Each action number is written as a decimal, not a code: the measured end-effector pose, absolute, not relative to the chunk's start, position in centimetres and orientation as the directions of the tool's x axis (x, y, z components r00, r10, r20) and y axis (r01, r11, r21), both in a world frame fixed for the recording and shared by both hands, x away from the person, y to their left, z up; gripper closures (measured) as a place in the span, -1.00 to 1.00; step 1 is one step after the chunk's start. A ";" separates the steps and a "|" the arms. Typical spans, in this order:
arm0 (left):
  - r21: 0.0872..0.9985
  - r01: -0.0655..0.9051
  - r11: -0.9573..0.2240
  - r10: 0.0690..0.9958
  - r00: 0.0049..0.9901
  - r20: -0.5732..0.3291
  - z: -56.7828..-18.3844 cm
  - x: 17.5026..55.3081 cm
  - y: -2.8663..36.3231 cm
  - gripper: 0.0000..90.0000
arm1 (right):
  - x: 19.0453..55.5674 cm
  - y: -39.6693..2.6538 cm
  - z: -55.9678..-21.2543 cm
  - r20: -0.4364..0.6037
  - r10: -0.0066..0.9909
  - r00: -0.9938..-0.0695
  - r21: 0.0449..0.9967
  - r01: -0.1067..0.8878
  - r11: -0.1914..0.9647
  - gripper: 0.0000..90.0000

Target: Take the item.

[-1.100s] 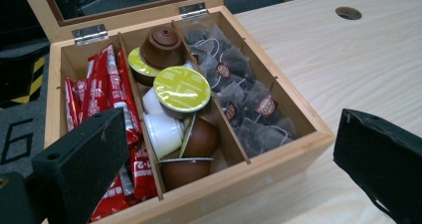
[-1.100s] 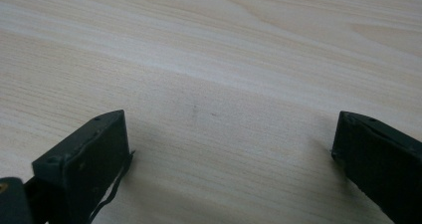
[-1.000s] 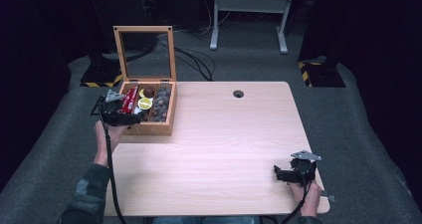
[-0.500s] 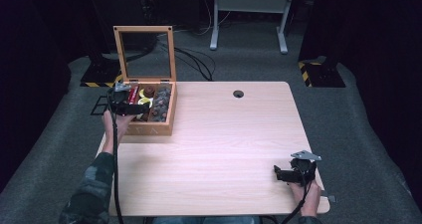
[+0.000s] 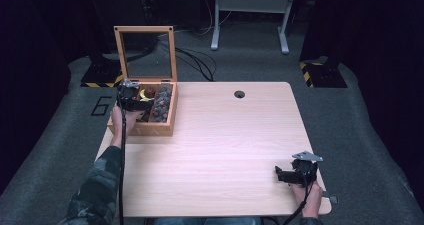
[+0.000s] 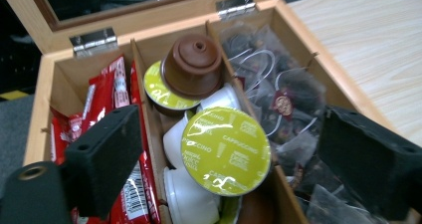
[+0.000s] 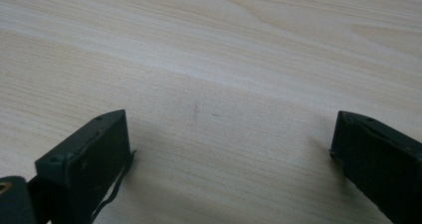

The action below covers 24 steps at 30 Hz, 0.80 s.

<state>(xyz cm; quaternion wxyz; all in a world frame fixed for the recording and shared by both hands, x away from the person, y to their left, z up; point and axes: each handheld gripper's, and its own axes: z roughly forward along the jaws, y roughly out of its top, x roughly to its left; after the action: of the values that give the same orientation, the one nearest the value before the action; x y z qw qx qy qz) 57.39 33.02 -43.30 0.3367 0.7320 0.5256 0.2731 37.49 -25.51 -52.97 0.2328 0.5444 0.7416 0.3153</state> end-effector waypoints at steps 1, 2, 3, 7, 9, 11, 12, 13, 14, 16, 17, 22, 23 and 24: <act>0.778 0.589 -0.218 0.954 0.297 0.043 -43.5 57.5 33.0 -0.70 | 37.5 -25.5 -53.0 -0.002 0.954 -0.299 0.721 0.660 0.209 -0.96; 0.778 0.589 -0.218 0.954 0.297 0.043 -43.5 57.5 33.0 -0.68 | 37.5 -25.5 -53.0 -0.002 0.954 -0.299 0.721 0.660 0.209 -0.96; 0.775 0.590 -0.225 0.954 0.296 0.052 -43.8 57.8 33.0 -0.67 | 37.5 -25.5 -53.0 -0.003 0.954 -0.299 0.722 0.659 0.208 -0.96; 0.758 0.606 -0.241 0.954 0.291 0.071 -44.6 58.4 32.8 -0.63 | 37.5 -25.5 -53.0 -0.003 0.954 -0.299 0.723 0.659 0.208 -0.96; 0.756 0.610 -0.235 0.956 0.284 0.068 -44.8 58.5 32.7 -0.62 | 37.5 -25.5 -53.0 -0.002 0.954 -0.299 0.721 0.660 0.209 -0.96; 0.745 0.622 -0.240 0.957 0.282 0.073 -45.2 58.8 32.8 -0.57 | 37.5 -25.5 -53.0 -0.002 0.954 -0.299 0.721 0.660 0.209 -0.96; 0.748 0.623 -0.227 0.960 0.272 0.065 -45.4 58.9 32.8 -0.52 | 37.5 -25.5 -53.0 -0.002 0.954 -0.299 0.722 0.660 0.209 -0.96; 0.750 0.621 -0.230 0.960 0.273 0.069 -45.4 59.0 32.8 -0.52 | 37.5 -25.5 -53.0 -0.003 0.954 -0.299 0.723 0.658 0.208 -0.96; 0.750 0.621 -0.230 0.960 0.273 0.069 -45.4 59.0 32.8 -0.50 | 37.5 -25.5 -53.0 -0.003 0.954 -0.299 0.723 0.658 0.208 -0.96; 0.750 0.618 -0.234 0.959 0.273 0.075 -45.3 59.0 32.6 -0.45 | 37.5 -25.5 -53.0 -0.003 0.954 -0.299 0.723 0.658 0.208 -0.96; 0.746 0.623 -0.237 0.959 0.274 0.077 -45.3 59.0 32.6 -0.45 | 37.5 -25.5 -53.0 -0.003 0.954 -0.299 0.723 0.659 0.209 -0.96; 0.749 0.622 -0.228 0.960 0.273 0.065 -45.3 59.0 32.6 -0.40 | 37.5 -25.5 -53.0 -0.003 0.954 -0.299 0.723 0.659 0.208 -0.96; 0.742 0.628 -0.234 0.958 0.280 0.065 -45.3 59.0 32.7 -0.37 | 37.5 -25.5 -53.0 0.000 0.954 -0.299 0.723 0.659 0.206 -0.96; 0.732 0.641 -0.231 0.957 0.284 0.053 -45.1 59.1 32.9 -0.37 | 37.5 -25.5 -53.0 0.000 0.954 -0.299 0.723 0.659 0.206 -0.96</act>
<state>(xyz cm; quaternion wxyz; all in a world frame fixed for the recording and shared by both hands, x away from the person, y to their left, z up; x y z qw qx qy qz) 59.12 32.85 -45.11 0.3059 0.7405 0.5396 0.2586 37.52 -25.52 -52.97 0.2329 0.5443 0.7409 0.3171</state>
